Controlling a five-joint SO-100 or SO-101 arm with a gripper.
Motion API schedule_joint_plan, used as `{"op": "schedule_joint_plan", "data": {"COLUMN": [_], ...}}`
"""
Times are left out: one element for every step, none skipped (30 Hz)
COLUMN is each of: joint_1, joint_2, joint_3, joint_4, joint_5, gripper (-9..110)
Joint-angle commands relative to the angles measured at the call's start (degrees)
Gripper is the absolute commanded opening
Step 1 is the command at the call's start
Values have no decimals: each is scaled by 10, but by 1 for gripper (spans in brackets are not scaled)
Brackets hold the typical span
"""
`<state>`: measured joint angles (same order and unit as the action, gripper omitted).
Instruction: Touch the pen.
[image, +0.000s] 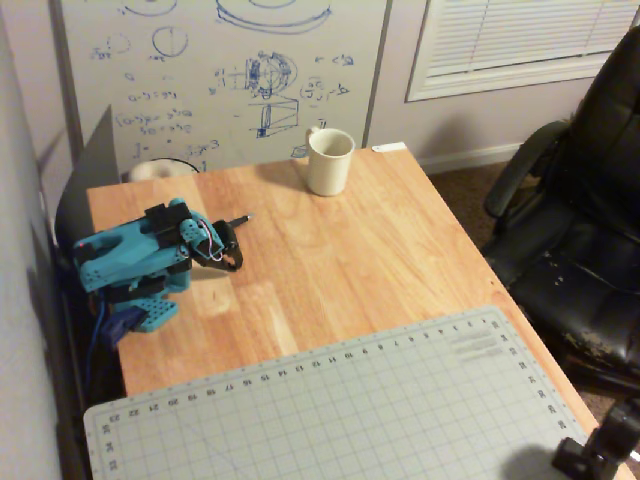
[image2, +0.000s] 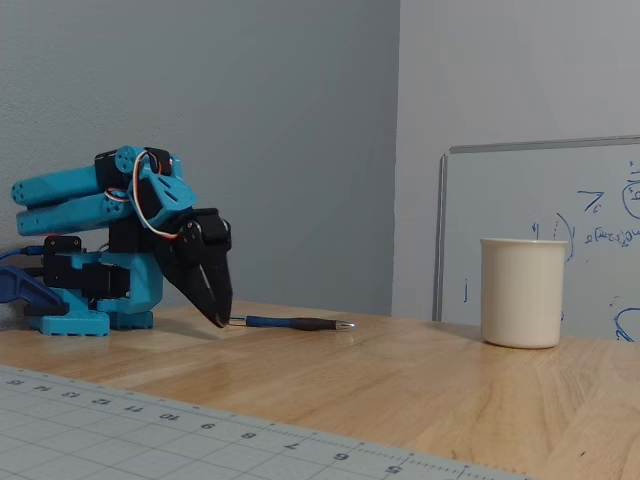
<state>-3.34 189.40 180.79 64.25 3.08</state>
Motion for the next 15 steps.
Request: {"op": "schedule_joint_plan", "data": {"joint_1": [-33, -44, -54, -63, -71, -80, -88, -96, -104, -112, -121, -130, -139, -149, -157], "joint_2": [-15, -36, -62, -91, -127, -166, -207, -247, -286, -323, -356, -388, -418, -450, -481], "joint_3": [-19, -33, -53, -82, -113, -149, -186, -223, -257, -288, -319, -348, -375, -403, -431], "joint_4": [-12, -14, -14, -14, -13, -8, -6, -5, -5, -5, -5, -5, -5, -5, -5], "joint_5": [-2, -2, -2, -2, -1, -1, -1, 0, 0, 1, 2, 6, 6, 6, 7], "gripper": [1, 1, 1, 1, 1, 1, 1, 1, 1, 1, 1, 1, 1, 1, 1]}}
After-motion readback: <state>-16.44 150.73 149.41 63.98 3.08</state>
